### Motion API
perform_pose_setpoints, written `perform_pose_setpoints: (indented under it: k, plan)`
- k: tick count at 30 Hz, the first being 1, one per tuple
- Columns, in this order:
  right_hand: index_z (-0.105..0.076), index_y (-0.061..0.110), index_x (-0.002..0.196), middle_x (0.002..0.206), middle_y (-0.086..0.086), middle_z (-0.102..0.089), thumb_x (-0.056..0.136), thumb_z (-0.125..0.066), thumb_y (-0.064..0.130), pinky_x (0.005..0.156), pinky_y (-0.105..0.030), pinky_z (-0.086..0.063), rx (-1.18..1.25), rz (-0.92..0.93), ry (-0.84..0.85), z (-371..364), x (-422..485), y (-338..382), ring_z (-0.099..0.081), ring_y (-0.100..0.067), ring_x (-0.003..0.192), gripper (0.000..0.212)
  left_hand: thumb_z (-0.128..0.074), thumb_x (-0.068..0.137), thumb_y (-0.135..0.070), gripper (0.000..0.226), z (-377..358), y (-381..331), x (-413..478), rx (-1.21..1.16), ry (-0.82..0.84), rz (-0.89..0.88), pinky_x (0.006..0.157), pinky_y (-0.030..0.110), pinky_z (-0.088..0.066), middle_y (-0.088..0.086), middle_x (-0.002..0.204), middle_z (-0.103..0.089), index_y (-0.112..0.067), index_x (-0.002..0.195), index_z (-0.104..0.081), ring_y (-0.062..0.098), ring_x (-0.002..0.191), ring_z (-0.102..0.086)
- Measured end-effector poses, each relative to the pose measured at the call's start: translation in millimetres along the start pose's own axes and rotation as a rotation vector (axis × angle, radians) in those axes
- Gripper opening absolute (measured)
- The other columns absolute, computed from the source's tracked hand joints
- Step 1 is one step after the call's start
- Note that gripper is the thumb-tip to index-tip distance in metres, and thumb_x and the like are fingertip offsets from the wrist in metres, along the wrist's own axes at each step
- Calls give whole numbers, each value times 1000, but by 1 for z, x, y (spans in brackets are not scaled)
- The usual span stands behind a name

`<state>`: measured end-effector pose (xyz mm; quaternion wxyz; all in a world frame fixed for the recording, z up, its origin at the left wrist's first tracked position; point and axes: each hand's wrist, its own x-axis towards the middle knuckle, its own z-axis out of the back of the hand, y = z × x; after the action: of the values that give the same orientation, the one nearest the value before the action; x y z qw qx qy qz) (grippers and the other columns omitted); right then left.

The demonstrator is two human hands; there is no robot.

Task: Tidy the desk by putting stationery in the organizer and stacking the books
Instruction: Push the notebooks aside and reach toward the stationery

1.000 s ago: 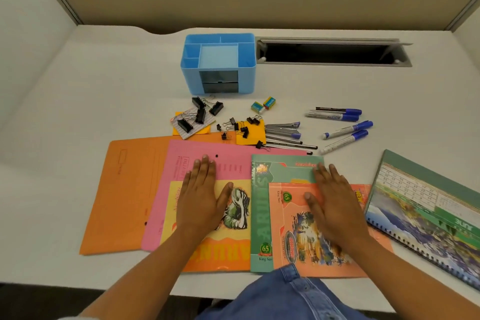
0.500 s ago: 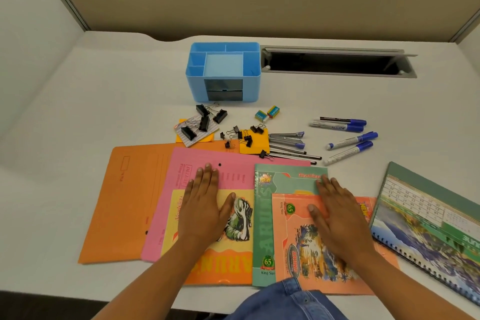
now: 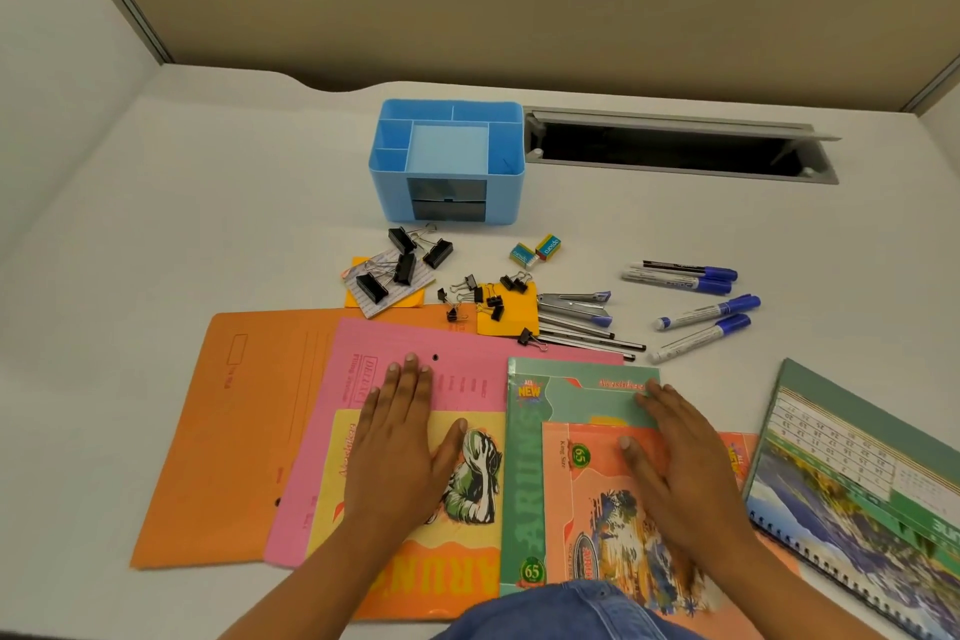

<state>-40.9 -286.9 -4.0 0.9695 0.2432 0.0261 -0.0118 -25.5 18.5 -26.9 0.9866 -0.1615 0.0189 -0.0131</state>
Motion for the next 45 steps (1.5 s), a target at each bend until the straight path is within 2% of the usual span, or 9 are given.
perform_pose_setpoints:
  k: [3,6,12,18,27,32,37,42,45]
  plan:
    - [-60,18,126,128,-1,-61,90,-45,50,102,-33,-37,28,100,-110,14,27,19,-54,-21,120,50,-25,95,-63,74,0,0,1,8,8,1,120,32,-2,-3,162,-9,-18,154,-18,13,150,-4]
    - [-63,18,121,121,-1,-65,89,-55,37,96,-30,-41,58,157,-111,25,76,36,-57,-19,112,38,-25,95,-63,74,0,1,1,10,21,0,120,33,-4,-4,163,-7,-19,154,-18,12,150,-3]
    - [-62,20,123,127,-2,-61,93,-59,23,98,-34,-42,-51,223,-28,27,184,57,-55,-23,117,30,-27,95,-63,74,0,0,2,7,39,13,120,33,-4,-4,163,-9,-19,154,-20,12,150,-4]
    - [-54,28,133,140,2,-51,91,-58,13,102,-34,-41,-204,218,146,19,238,72,-48,-20,126,45,-25,95,-65,75,0,0,3,29,67,24,119,33,-5,-3,162,-11,-18,154,-22,13,150,-5]
    - [-60,27,127,127,-1,-60,92,-59,23,92,-37,-49,-286,274,192,7,256,70,-55,-21,112,36,-32,94,-62,74,0,-1,3,22,64,8,120,36,-8,1,162,-17,-15,152,-27,16,150,-9]
    - [-62,25,109,105,4,-64,83,-69,32,74,-30,-48,-182,210,25,24,259,83,-59,-16,90,28,-33,95,-60,74,-1,-3,4,53,68,-11,117,41,-15,3,161,-19,-12,151,-30,19,149,-14]
    - [-61,19,104,97,4,-62,80,-74,25,72,-27,-54,91,306,-109,56,282,143,-61,-14,86,28,-34,93,-61,73,-2,-1,5,51,51,1,115,41,-19,3,160,-23,-14,149,-35,20,148,-19]
    - [-66,14,108,97,5,-65,80,-74,17,76,-21,-54,152,448,-53,57,314,209,-63,-9,81,30,-44,89,-57,61,11,5,21,16,-44,-6,115,38,-20,2,155,-35,-18,136,-53,17,144,-26]
    - [-65,14,100,92,3,-66,78,-76,20,70,-17,-51,163,457,-25,43,333,237,-63,-9,77,25,-43,92,-54,56,17,15,42,17,-84,46,116,41,-23,4,153,-38,-18,133,-52,20,143,-30]
